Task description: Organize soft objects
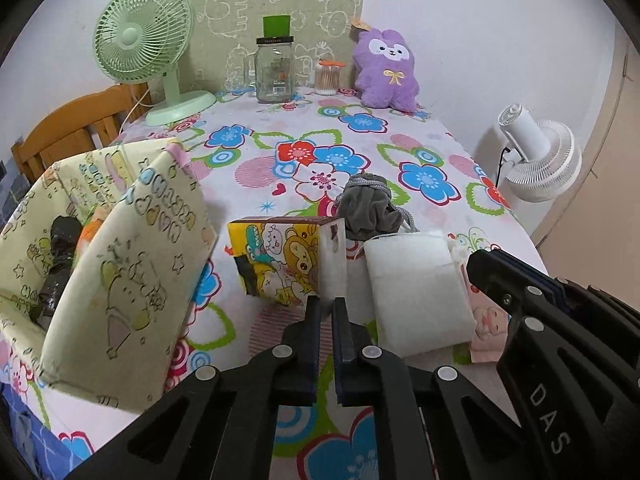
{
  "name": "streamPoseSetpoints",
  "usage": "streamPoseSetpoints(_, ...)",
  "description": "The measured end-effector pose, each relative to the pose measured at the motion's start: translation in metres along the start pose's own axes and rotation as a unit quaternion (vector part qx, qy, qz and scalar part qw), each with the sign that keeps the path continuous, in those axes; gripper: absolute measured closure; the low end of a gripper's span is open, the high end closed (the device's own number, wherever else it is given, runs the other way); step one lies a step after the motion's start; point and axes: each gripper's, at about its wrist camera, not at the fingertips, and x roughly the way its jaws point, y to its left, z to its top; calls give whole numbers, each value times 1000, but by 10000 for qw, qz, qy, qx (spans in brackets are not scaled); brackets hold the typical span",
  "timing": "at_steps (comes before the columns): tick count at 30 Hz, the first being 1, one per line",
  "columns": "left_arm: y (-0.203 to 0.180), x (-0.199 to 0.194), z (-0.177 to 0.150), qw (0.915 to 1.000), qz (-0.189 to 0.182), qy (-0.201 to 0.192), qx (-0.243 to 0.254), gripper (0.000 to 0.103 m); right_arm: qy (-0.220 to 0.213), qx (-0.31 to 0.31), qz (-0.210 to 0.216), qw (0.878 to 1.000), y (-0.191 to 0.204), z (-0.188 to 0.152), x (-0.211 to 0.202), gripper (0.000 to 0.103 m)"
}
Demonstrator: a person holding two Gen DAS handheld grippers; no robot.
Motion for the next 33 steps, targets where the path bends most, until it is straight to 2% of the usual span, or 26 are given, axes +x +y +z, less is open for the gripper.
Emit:
streamPoseSetpoints(5, 3, 1, -6, 9999, 8, 109, -36, 99, 97, -34, 85, 9999, 4, -6, 2, 92)
streamPoseSetpoints(7, 4, 2, -7, 9999, 14, 133, -24, 90, 148, -82, 83, 9998, 7, -6, 4, 92)
streamPoseSetpoints(8, 4, 2, -7, 9999, 5, 139, -31, 75, 163, -102, 70, 9998, 8, -6, 5, 90)
streamPoseSetpoints(9, 4, 2, -7, 9999, 27, 126, -37, 68, 174, -106, 80, 9998, 8, -7, 6, 87)
streamPoseSetpoints(10, 4, 2, -7, 9999, 60, 86, -37, 68, 187, -109, 91, 9997, 9, -6, 7, 77)
streamPoseSetpoints(11, 4, 1, -7, 9999, 58, 79, -28, 66, 197, -101, 91, 9997, 8, -6, 8, 57)
streamPoseSetpoints(13, 6, 2, -5, 10000, 26, 70, -37, 63, 143, -37, 92, 9998, 6, -6, 8, 34)
streamPoseSetpoints(15, 6, 4, -5, 10000, 36, 91, -13, 63, 65, -52, 82, 9999, 6, -6, 8, 33)
streamPoseSetpoints(19, 5, 9, -5, 9998, 19, 175, 19, 60, 184, -117, 106, 9997, 7, -4, 18, 33)
streamPoseSetpoints(21, 5, 12, -4, 9998, 85, 169, 43, 48, 262, -112, 128, 9995, 7, -3, 24, 33)
streamPoseSetpoints(27, 5, 24, 0, 9996, 174, 201, 90, 31, 473, -56, 208, 9986, 4, -2, 42, 33)
streamPoseSetpoints(33, 8, 35, 1, 9992, 194, 334, 85, 27, 643, 7, 304, 9975, 2, -2, 55, 34)
